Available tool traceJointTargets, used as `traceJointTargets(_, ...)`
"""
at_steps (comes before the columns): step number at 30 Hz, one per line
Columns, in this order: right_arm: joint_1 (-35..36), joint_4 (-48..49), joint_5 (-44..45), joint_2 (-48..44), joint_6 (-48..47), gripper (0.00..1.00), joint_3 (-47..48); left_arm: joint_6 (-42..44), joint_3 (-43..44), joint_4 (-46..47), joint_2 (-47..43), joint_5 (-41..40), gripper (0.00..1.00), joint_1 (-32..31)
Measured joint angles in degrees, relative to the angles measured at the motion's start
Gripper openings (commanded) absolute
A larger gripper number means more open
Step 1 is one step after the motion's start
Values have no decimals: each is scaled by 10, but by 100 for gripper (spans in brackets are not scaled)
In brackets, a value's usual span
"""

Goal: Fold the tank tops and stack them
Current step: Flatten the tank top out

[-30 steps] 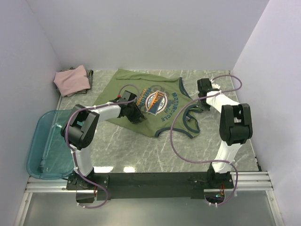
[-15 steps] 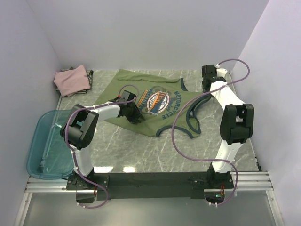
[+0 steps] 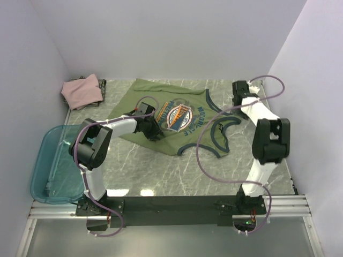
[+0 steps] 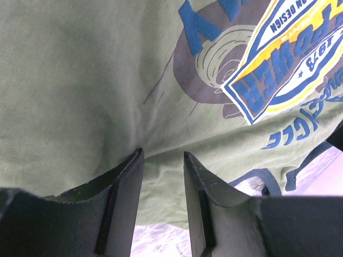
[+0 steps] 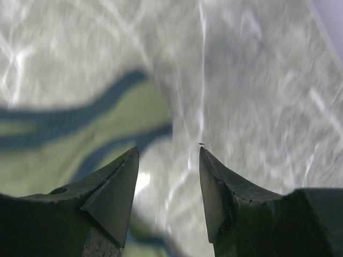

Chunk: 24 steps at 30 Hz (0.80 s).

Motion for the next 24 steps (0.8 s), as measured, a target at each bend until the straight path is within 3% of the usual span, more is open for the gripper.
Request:
traceJointTargets(9,33,49,-107,-205,49,53,-221,14,3,-10,0,2,44,0)
traceJointTargets(15,110,51,-124,-237,92,52,-294,17,3,-13,0,5,44,0)
traceJointTargets(24,158,41,-118,-306,169,51,-385,30,3,-22,-3,10,44,1)
